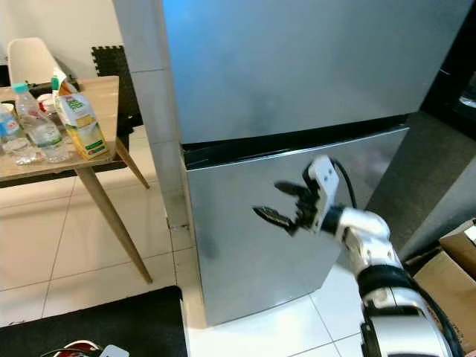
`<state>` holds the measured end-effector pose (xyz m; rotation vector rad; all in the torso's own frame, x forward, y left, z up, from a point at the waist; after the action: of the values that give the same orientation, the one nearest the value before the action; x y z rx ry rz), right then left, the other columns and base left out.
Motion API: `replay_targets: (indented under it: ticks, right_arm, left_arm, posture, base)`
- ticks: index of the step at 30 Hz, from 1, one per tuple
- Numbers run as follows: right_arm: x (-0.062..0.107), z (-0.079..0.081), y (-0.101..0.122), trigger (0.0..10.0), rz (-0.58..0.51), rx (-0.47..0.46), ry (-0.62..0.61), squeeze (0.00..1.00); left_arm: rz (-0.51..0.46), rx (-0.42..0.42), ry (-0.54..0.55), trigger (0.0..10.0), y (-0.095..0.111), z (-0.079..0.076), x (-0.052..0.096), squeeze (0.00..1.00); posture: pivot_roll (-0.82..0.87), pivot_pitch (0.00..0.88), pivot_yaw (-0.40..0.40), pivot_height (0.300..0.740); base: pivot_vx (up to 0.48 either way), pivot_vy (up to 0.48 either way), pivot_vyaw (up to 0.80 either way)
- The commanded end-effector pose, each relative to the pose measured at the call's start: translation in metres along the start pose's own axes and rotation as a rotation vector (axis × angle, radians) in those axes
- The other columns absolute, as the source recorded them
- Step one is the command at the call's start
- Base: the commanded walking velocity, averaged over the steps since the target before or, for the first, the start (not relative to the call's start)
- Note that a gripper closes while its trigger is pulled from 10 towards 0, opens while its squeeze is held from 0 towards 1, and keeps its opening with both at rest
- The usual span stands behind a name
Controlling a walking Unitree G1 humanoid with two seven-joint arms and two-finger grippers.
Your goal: Restocking fridge
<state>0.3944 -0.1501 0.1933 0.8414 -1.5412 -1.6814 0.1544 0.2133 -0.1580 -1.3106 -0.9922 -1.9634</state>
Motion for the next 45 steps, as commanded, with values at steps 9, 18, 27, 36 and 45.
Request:
replay_targets:
  ticks: [9, 18, 27, 36, 45]
  right_arm:
    - [-0.032, 0.007, 0.040, 10.0, -0.030, 0.166, 0.032, 0.00]
    - [-0.032, 0.038, 0.021, 10.0, 0.207, 0.273, 0.306, 0.00]
    - [-0.046, 0.029, 0.022, 10.0, 0.379, 0.506, 0.244, 0.00]
    - [-0.057, 0.012, 0.007, 10.0, 0.582, 0.708, 0.140, 0.00]
    - [-0.059, 0.001, 0.000, 10.0, 0.690, 0.811, 0.091, 0.00]
  left_arm:
    - [0.022, 0.014, -0.044, 10.0, -0.006, -0.012, 0.000, 0.00]
    - [0.022, 0.016, -0.041, 10.0, -0.007, -0.010, 0.000, 0.00]
    - [0.022, 0.020, -0.046, 10.0, -0.007, -0.012, 0.000, 0.00]
    - [0.022, 0.027, -0.052, 10.0, -0.007, -0.013, 0.000, 0.00]
    - [0.021, 0.036, -0.058, 10.0, -0.007, -0.014, 0.000, 0.00]
  posture:
    - [-0.09, 0.000, 0.000, 0.740]
    - [-0.09, 0.000, 0.005, 0.740]
    - [-0.10, 0.000, 0.002, 0.740]
    - [-0.09, 0.000, -0.001, 0.740]
    - [-0.09, 0.000, -0.004, 0.740]
  base:
    - [0.000, 0.000, 0.00]
    - [0.000, 0.000, 0.00]
    - [0.000, 0.000, 0.00]
    - [0.000, 0.000, 0.00]
    - [0.000, 0.000, 0.00]
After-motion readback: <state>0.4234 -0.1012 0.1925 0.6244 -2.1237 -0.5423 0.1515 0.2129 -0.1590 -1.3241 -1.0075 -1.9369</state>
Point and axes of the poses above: a point about 5 cm out from each wrist's last joint towards the gripper, its own x axis pointing back from the gripper into the wrist, its own y axis along the axis of the wrist's last joint, z = x × y, the point moved 6 cm from there along -x, pointing out of the wrist towards the gripper, and after that the axes turned 15 degrees about -x, right-handed, at the moved point
